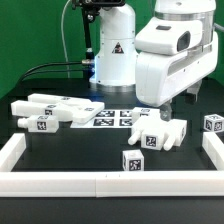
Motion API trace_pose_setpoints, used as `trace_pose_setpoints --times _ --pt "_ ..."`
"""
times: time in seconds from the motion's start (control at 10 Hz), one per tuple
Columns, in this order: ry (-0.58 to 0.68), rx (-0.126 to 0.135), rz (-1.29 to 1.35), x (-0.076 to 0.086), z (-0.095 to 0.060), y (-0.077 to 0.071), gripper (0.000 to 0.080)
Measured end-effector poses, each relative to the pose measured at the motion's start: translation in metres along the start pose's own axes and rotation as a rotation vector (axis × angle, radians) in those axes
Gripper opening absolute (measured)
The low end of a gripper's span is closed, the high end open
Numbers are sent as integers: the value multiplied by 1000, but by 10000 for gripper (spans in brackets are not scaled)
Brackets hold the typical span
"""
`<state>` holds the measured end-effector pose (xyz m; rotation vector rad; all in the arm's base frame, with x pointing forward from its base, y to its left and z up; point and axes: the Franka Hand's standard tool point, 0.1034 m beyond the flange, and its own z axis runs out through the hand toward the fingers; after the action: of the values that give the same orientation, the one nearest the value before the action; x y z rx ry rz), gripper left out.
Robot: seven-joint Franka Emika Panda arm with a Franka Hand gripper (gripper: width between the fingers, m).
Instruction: Assemble chair
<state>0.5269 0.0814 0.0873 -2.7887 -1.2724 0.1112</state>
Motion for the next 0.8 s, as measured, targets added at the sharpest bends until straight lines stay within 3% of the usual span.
trace_pose_setpoints --times 0.4,0.6,0.7,0.8 --pt "-2 1 7 -1 1 4 649" --pt "6 -12 82 2 2 31 649" --pt "2 -2 12 -7 3 44 649" --pt "-12 27 -19 -21 5 60 649"
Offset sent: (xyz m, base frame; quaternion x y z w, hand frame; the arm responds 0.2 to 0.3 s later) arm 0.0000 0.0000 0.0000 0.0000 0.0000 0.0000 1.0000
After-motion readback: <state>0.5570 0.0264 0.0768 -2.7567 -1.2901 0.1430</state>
